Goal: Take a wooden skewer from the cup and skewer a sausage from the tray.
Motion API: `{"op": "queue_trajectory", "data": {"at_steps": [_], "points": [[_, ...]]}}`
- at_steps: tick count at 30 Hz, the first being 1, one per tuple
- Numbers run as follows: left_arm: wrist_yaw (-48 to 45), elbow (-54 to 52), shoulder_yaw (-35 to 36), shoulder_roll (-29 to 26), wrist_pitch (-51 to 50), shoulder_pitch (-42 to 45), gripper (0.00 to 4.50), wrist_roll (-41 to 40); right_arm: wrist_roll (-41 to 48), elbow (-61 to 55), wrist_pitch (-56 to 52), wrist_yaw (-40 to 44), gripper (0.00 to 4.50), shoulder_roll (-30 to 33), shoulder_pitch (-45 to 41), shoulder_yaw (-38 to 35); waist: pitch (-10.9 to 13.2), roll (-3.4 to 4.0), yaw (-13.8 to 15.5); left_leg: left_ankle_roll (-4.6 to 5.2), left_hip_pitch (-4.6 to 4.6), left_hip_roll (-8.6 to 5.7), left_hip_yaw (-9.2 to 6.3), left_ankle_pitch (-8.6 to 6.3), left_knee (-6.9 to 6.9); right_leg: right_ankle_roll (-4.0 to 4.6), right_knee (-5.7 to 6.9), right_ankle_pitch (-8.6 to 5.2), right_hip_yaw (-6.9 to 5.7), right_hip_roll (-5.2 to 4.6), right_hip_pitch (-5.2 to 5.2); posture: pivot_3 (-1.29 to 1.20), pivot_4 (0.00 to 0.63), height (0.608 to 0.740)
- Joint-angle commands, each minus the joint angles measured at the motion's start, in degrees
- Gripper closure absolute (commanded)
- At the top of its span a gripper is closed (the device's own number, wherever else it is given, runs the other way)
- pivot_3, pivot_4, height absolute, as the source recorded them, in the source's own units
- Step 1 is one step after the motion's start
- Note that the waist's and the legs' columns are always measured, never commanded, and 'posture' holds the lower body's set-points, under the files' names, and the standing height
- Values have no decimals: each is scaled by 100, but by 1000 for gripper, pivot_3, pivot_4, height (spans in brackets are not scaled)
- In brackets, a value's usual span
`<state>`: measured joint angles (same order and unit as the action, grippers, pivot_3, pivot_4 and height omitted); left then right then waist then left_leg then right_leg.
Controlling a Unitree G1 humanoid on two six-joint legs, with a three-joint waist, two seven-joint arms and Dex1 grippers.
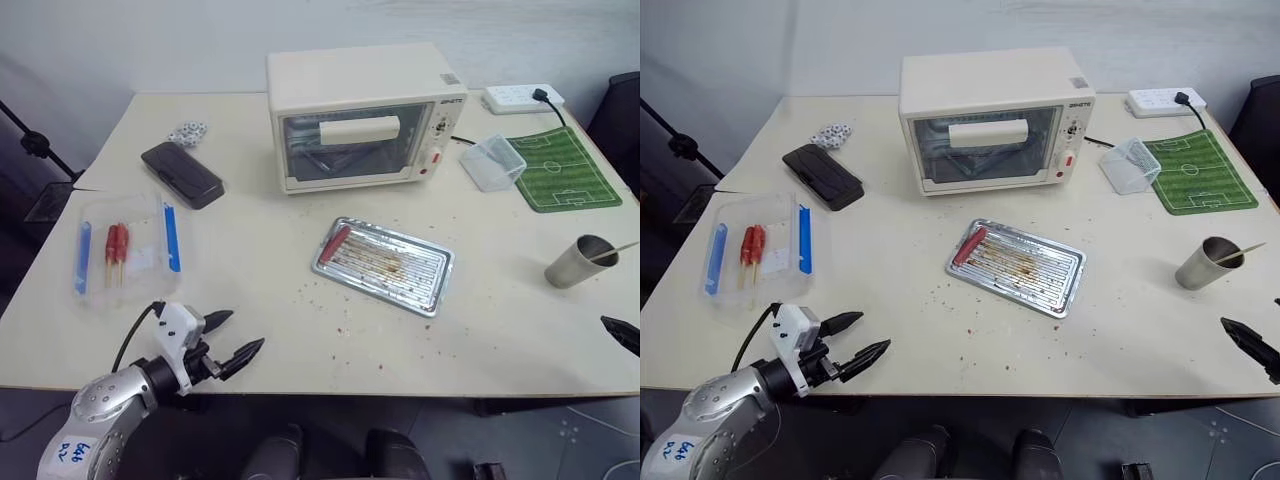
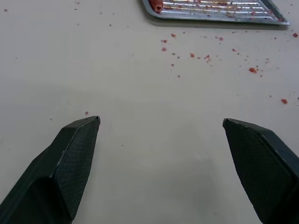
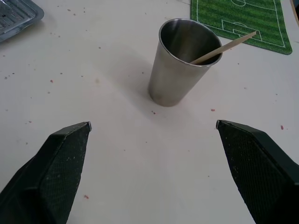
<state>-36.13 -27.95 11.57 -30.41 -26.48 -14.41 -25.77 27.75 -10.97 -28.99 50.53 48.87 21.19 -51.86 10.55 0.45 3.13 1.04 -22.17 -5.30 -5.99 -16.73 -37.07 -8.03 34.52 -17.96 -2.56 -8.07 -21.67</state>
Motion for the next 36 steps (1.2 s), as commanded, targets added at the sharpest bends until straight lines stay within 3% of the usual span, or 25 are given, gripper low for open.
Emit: {"op": "queue_trajectory", "data": {"at_steps": [1, 14, 24, 36], "points": [[-91, 28, -54, -41, 228, -24, 39, 97, -1, -10, 87, 17, 0, 59, 4, -126, 0, 0, 0, 0, 0, 0, 0, 0, 0, 0, 0, 0, 1, 0, 0, 0, 150, 740], [99, 132, 34, 130, 158, 68, 39, -42, 113, -24, -70, 44, 0, 36, 34, -136, 0, 1, 0, 0, 0, 3, 3, -4, 0, 0, -3, 0, 14, 3, 0, 0, 150, 740], [113, 34, 64, -42, -317, 605, 39, -304, 208, -350, -256, -102, 0, -101, 144, -116, 0, 1, 3, -2, 0, 4, 3, -5, 0, -1, -3, 0, 15, 6, -1, 0, 150, 740], [-1020, 324, -555, -717, -1491, 3105, 39, -1399, 1040, -1863, -1438, -2315, 0, -1061, -1101, 48, 1, 2, -13, -16, 1, 9, 6, 3, -4, -1, 22, 3, 40, 27, -16, 0, 150, 740]]}}
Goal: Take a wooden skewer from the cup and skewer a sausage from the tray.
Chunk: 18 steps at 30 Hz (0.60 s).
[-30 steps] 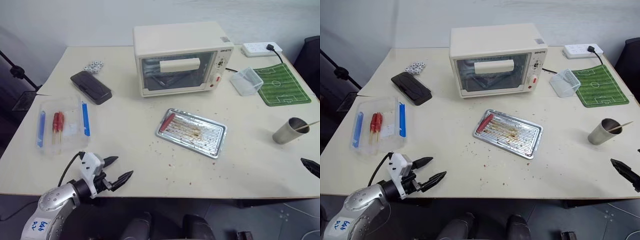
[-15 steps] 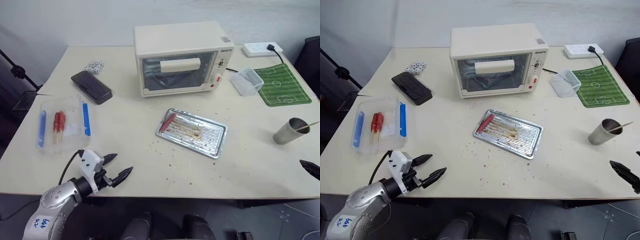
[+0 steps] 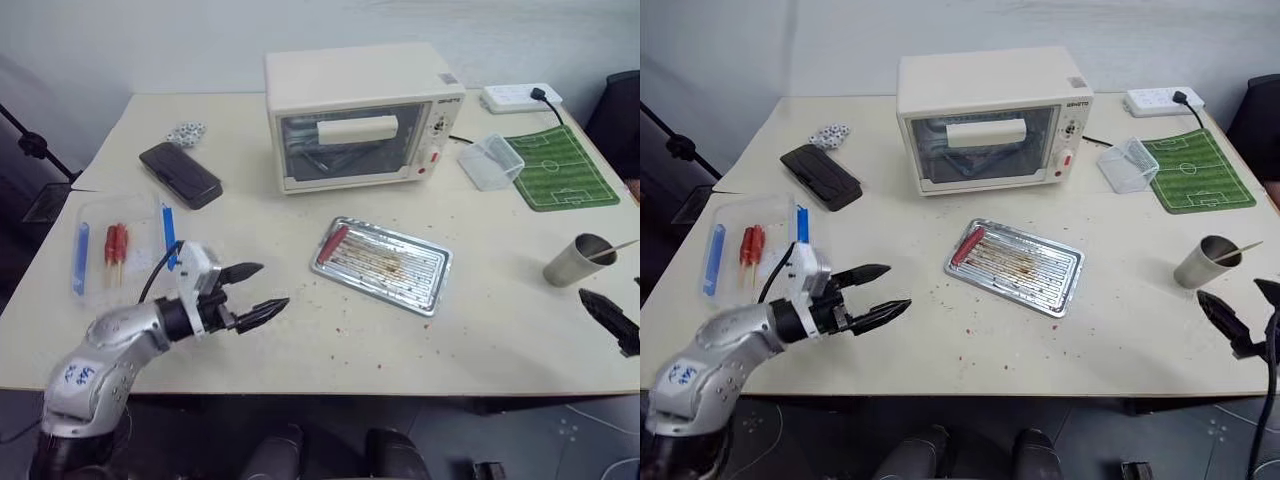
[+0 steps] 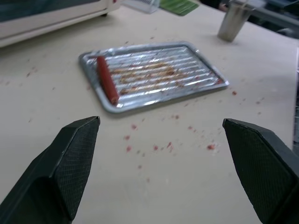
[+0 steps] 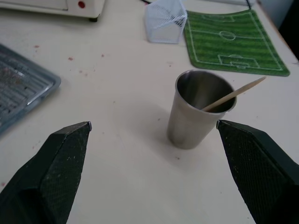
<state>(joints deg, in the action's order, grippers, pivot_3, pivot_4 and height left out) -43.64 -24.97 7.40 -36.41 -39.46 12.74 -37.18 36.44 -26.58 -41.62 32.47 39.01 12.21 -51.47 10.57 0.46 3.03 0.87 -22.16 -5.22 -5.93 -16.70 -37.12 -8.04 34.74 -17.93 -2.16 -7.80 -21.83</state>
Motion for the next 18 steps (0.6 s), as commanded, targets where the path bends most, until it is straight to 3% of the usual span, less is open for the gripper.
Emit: {"op": "queue_trajectory", "data": {"at_steps": [1, 4, 10, 18], "points": [[-356, 109, -207, -114, -260, 655, 39, -326, 191, -337, -228, -710, 0, -130, -362, 47, -1, 1, -10, -2, -2, 0, 3, 2, 1, 0, 6, 0, 2, 2, -7, 0, 150, 740], [-477, 300, -331, 18, -554, 1349, 39, -633, 259, -262, -424, -1247, 0, -207, -805, 101, 1, -1, -17, -4, -3, 2, 12, 4, 1, 1, 18, 0, 5, 8, -18, 0, 150, 740], [-487, 301, -685, 362, -586, 1843, 39, -653, 242, 565, -516, -1942, 0, -228, -1703, 108, 1, -1, -75, -1, -5, 1, 33, 8, 3, 0, 30, 0, 5, 10, -33, 0, 150, 740], [-384, 272, -897, 697, -518, 1993, 39, -551, 13, 1928, -172, -2024, 0, -128, -2579, 547, 1, -1, -181, -4, -7, 2, 53, 22, 1, 0, 66, 1, 17, 12, -53, 0, 150, 740]]}}
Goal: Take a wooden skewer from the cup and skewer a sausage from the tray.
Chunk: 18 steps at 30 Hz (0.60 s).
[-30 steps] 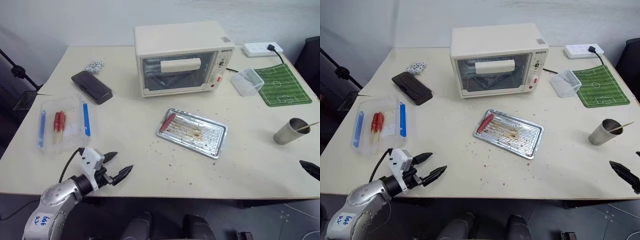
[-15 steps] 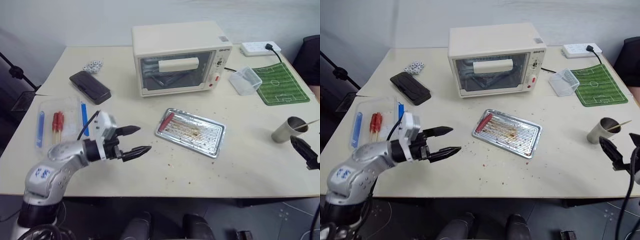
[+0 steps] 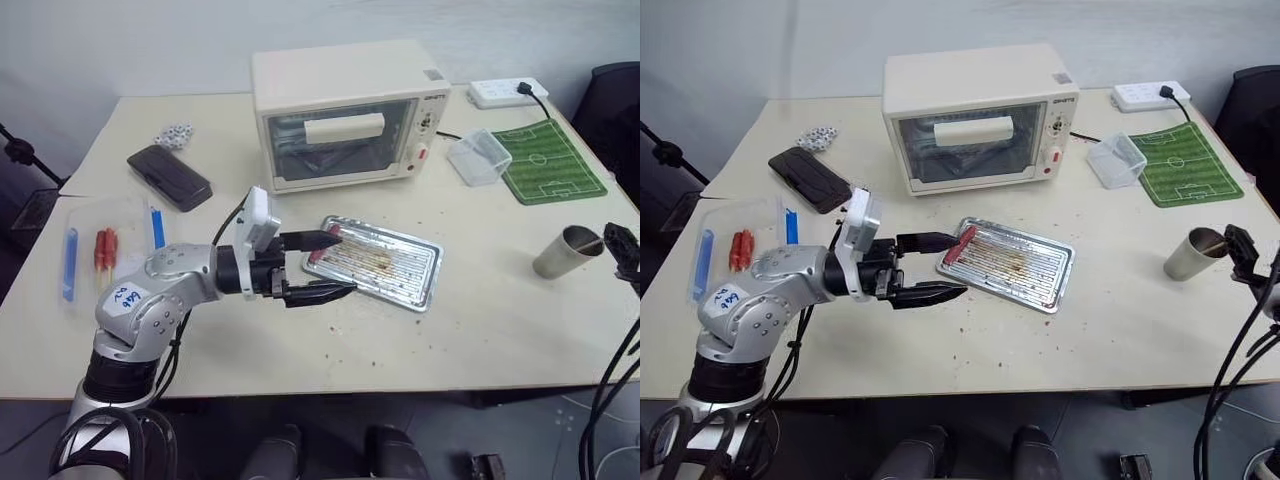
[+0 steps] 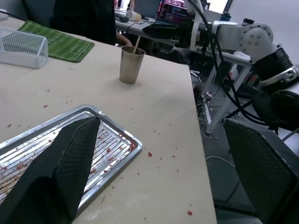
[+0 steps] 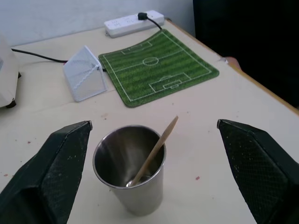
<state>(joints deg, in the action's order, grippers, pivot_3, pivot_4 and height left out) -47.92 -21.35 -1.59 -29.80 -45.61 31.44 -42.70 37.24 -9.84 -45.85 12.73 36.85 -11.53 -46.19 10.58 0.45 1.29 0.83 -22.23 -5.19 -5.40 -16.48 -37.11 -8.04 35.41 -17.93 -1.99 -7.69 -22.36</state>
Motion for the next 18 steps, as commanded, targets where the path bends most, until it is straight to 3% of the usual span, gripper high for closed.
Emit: {"op": "queue_trajectory", "data": {"at_steps": [1, 7, 10, 14, 18], "points": [[52, -85, -13, 53, 123, 149, 39, 31, -132, 431, 345, -40, 0, 88, -299, 98, 0, 0, -10, 1, 0, 0, 9, 4, 0, 0, 7, 0, 8, 0, -6, 0, 150, 740], [92, -84, -39, 96, 179, 198, 39, 81, -384, 987, 830, 106, 0, 79, -568, 448, 0, -1, -9, 4, 7, -1, 28, 15, -3, -1, 26, 2, 40, 0, -13, 0, 150, 740], [123, -78, -62, 125, 215, 209, 0, 112, -428, 1255, 967, 161, 631, 78, -709, 570, 1, -1, -8, 5, 7, -2, 32, 15, -2, -2, 27, 3, 61, 1, -17, 0, 150, 740], [113, -60, -49, 133, 242, 223, 0, 144, -521, 1421, 1145, 249, 1835, 109, -774, 682, 0, -1, -7, 5, 6, -1, 34, 15, -1, -2, 24, 3, 71, 3, -19, 0, 150, 740], [83, -5, -48, 141, 281, 258, 0, 195, -546, 1606, 1276, 299, 1835, 151, -885, 728, 1, -1, -6, 5, 6, -1, 41, 15, -1, -3, 24, 4, 72, 3, -22, 0, 150, 740]]}}
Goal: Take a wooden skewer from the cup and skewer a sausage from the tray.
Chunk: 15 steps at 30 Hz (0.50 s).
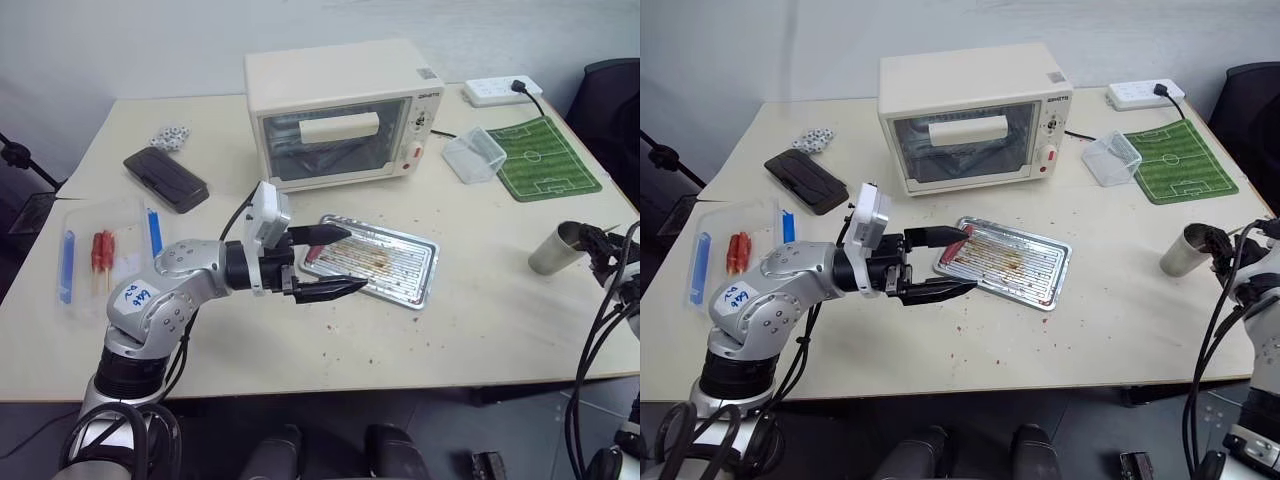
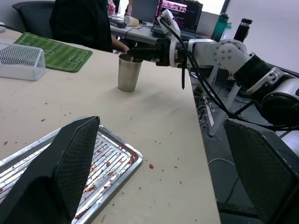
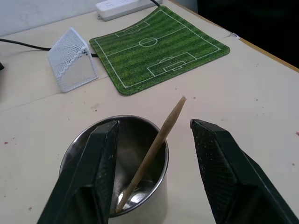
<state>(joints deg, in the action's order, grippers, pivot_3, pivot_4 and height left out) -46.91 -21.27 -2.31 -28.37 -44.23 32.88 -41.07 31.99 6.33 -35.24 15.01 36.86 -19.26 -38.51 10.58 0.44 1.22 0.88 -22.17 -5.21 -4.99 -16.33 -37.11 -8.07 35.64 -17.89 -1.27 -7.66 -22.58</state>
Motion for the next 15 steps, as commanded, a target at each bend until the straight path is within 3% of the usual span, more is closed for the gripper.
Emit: {"op": "queue_trajectory", "data": {"at_steps": [1, 4, 9, 15], "points": [[-24, 2, 18, 3, 153, 125, 0, 47, -22, 17, 258, 107, 1997, 152, -129, -31, 0, 0, 1, 0, 0, 0, 2, 0, -1, -1, 0, 1, 0, 0, 0, 0, 150, 740], [-52, 42, 5, 15, 198, 137, 0, 88, -9, 28, 304, 166, 2679, 139, -141, -2, 0, 0, -2, 0, 1, 0, 4, 0, 0, -2, 1, 1, 0, 1, 0, 0, 150, 740], [-89, 87, -19, 24, 263, 144, 0, 130, -18, -17, 319, 143, 4403, 108, -134, 2, 0, 0, -2, 0, 1, 1, 5, 0, -1, -2, 1, 1, 1, 1, -1, 0, 150, 740], [-129, 120, -49, 21, 331, 145, 0, 178, -30, -86, 350, 114, 4459, 126, -167, 39, 1, -2, 0, 0, 1, 1, 6, 0, -1, -2, 1, 1, 3, 1, -2, 0, 150, 740]]}}
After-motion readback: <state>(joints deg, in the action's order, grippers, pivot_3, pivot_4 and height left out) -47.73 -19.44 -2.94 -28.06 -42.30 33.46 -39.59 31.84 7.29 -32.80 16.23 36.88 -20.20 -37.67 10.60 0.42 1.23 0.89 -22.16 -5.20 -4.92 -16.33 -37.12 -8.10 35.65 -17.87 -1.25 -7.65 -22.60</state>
